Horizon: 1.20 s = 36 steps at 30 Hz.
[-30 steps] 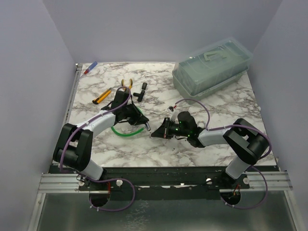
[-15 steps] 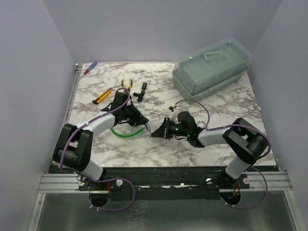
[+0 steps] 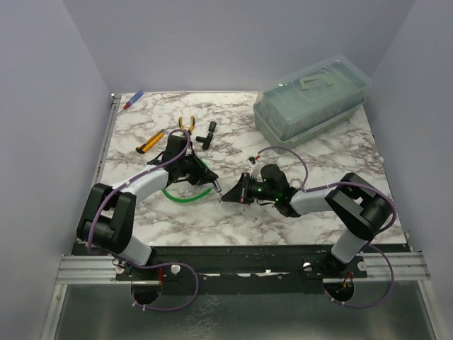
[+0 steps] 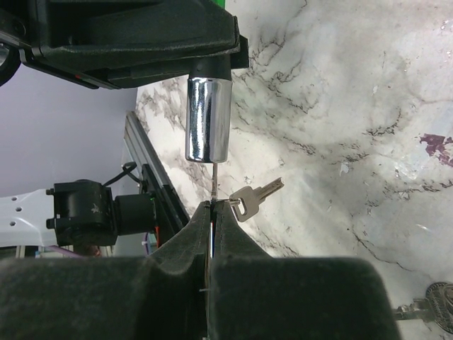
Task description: Unlock with the key
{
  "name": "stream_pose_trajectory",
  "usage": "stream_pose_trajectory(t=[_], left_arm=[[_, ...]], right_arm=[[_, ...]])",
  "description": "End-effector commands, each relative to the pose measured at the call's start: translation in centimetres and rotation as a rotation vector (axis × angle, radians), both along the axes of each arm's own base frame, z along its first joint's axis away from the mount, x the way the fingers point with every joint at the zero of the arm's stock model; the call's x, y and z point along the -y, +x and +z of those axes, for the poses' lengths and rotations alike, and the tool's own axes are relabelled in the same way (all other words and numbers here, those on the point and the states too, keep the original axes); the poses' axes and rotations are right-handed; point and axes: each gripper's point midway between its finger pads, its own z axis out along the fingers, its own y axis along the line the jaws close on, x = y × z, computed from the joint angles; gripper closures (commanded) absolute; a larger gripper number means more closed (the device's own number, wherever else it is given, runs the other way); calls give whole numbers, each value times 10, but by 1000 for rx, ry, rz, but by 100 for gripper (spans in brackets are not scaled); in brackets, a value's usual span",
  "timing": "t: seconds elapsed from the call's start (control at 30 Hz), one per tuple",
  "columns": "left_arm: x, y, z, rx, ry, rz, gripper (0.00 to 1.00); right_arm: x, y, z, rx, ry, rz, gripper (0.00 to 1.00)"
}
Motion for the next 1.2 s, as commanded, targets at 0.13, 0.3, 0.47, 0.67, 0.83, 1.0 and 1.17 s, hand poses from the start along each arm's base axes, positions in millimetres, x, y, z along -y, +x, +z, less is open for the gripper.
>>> stream_pose_trajectory(t=[0.13, 0.3, 0.47, 0.67, 0.83, 1.0, 1.17], left_arm=[[7, -14, 13, -4, -65, -38, 100], [7, -17, 13, 0, -65, -56, 100], [8, -22, 15, 7, -78, -81, 100], [8, -24, 18, 19, -80, -89, 100], [8, -24, 21, 21, -86, -83, 100], [8, -25, 23, 19, -93, -80, 100], [11, -28, 23, 5, -102, -77, 100]], right_arm=[[-10, 15, 24, 78, 57, -18, 100], [-7, 17, 27, 104, 34, -22, 100], [-4, 18, 34, 140, 30, -26, 100], [-6, 21, 42, 156, 57, -12, 100], [-9, 17, 39, 138, 81, 5, 100], [-6, 18, 40, 139, 82, -12, 100], [-12, 26, 48, 158, 102, -24, 100]])
